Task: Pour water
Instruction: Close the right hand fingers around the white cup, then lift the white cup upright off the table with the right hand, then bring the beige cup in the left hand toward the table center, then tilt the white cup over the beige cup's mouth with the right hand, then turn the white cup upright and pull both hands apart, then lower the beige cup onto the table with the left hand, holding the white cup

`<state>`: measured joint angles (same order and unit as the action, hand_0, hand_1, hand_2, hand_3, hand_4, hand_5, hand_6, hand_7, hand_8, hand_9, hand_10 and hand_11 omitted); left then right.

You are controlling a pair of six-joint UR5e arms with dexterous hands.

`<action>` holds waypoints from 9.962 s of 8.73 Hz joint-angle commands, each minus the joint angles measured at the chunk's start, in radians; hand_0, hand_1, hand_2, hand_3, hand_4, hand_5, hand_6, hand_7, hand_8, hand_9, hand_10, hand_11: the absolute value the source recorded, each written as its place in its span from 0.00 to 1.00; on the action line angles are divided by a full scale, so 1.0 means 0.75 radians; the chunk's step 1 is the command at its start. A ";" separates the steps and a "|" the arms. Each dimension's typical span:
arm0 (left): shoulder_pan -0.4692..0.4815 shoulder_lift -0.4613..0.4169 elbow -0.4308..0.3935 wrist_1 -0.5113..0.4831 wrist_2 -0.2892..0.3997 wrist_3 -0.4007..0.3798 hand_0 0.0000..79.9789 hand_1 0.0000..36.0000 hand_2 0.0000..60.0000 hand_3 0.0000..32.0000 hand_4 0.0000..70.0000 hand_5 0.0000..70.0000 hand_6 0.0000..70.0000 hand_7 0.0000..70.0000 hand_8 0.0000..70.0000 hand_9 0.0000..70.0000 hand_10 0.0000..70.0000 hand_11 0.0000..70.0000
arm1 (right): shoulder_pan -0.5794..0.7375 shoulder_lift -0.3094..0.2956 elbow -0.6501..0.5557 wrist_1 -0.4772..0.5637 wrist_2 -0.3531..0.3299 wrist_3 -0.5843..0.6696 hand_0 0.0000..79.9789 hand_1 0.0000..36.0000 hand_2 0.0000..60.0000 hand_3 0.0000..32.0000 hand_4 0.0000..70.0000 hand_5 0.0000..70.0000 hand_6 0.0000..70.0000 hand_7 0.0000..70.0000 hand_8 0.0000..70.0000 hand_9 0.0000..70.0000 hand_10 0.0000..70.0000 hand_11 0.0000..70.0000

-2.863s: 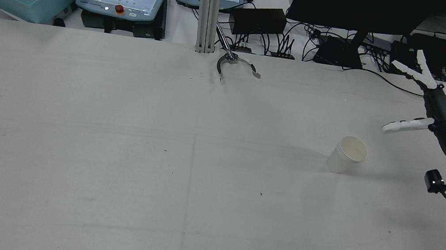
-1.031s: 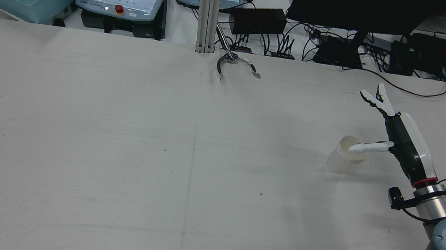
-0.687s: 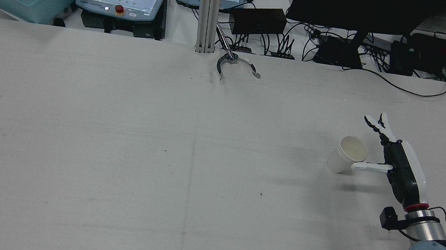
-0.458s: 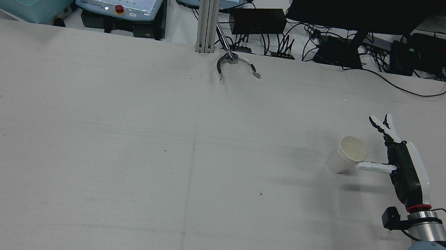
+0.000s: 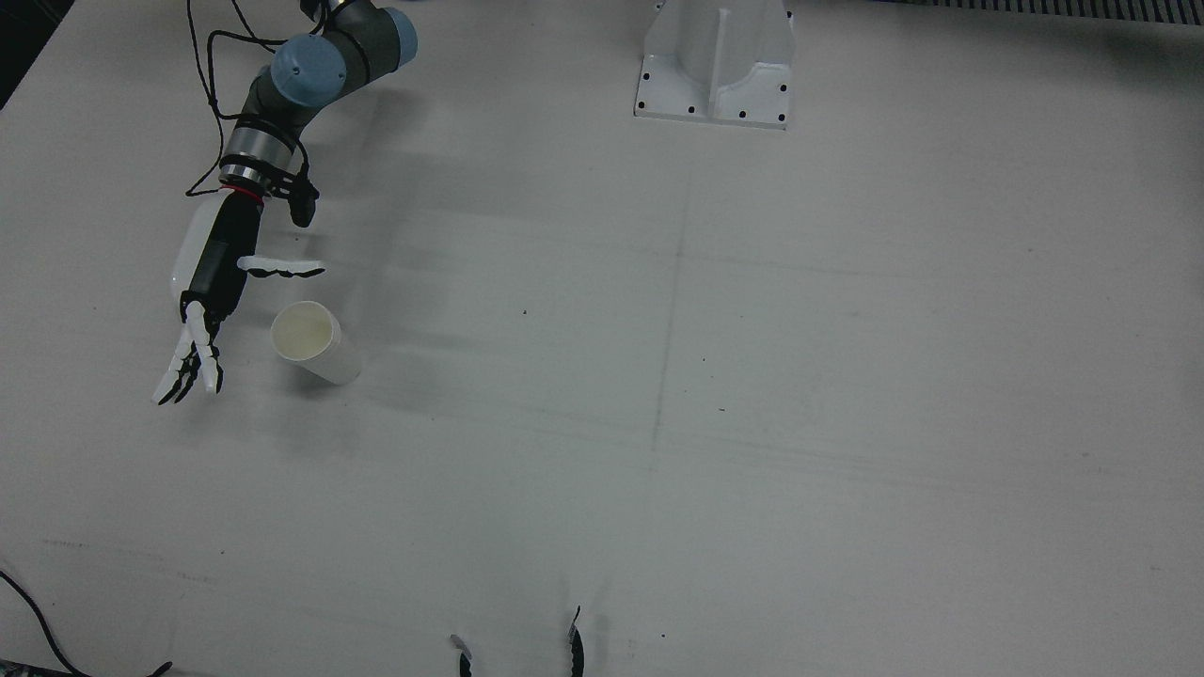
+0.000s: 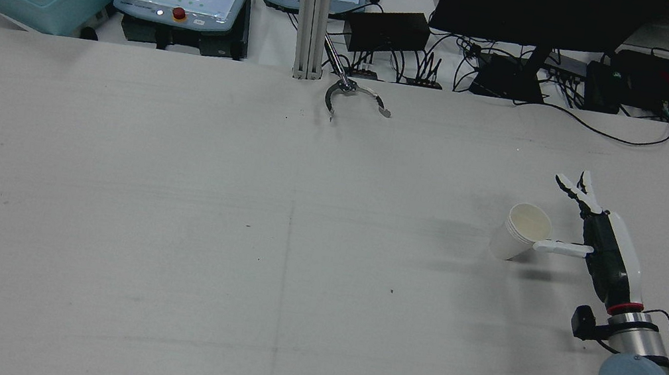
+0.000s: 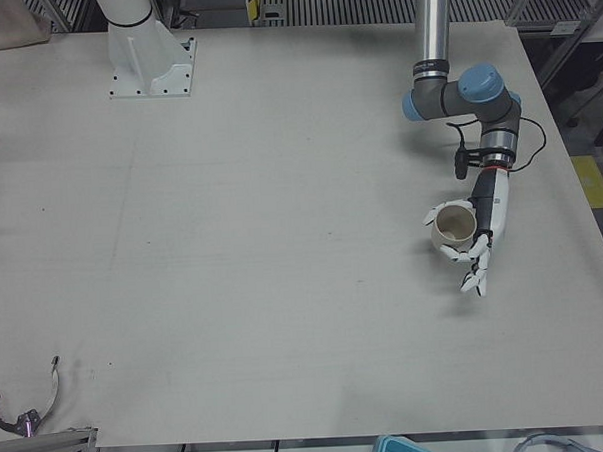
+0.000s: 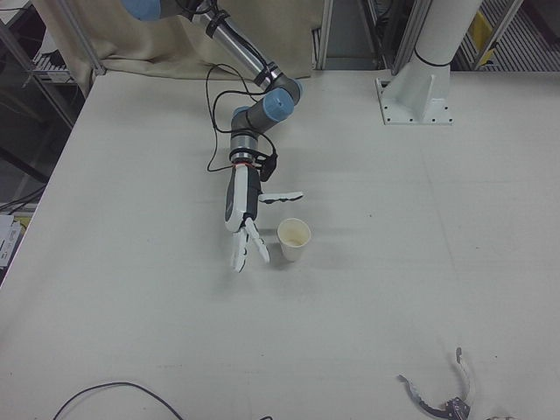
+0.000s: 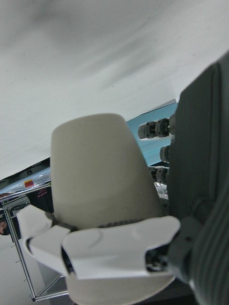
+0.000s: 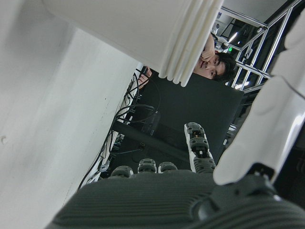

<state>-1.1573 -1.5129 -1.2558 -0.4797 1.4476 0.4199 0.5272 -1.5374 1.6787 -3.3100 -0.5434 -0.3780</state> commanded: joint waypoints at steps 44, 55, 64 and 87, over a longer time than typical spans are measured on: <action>0.827 -0.995 -0.367 0.971 0.238 0.152 0.79 1.00 1.00 0.00 0.56 1.00 0.13 0.34 0.05 0.08 0.16 0.28 | -0.021 0.630 0.572 -0.467 -0.652 -1.756 0.84 1.00 1.00 0.00 0.43 1.00 0.48 0.52 0.46 0.61 0.15 0.27; 0.251 -0.714 -0.367 0.930 0.338 0.033 0.74 1.00 1.00 0.00 0.52 1.00 0.09 0.30 0.04 0.07 0.15 0.27 | 0.444 0.443 0.207 -0.461 -0.497 -0.362 0.78 1.00 1.00 0.00 0.41 1.00 0.45 0.47 0.48 0.65 0.17 0.29; 0.074 -0.143 0.131 0.226 -0.167 -0.228 0.66 1.00 1.00 0.00 0.50 1.00 0.10 0.32 0.05 0.09 0.14 0.25 | 0.447 0.285 0.075 -0.166 -0.480 -0.157 0.72 0.88 1.00 0.00 0.41 0.95 0.45 0.48 0.55 0.74 0.21 0.34; -0.016 0.068 -0.058 0.081 -0.202 -0.208 0.67 0.40 0.00 0.00 0.18 0.13 0.00 0.17 0.00 0.01 0.06 0.12 | 0.363 0.283 -0.432 0.313 -0.425 0.034 0.70 0.20 0.00 0.00 0.33 0.32 0.24 0.25 0.29 0.41 0.14 0.22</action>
<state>-1.1686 -1.4737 -1.2966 -0.4186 1.2965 0.2642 0.8051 -1.3265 1.3601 -3.0726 -0.8618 -0.3527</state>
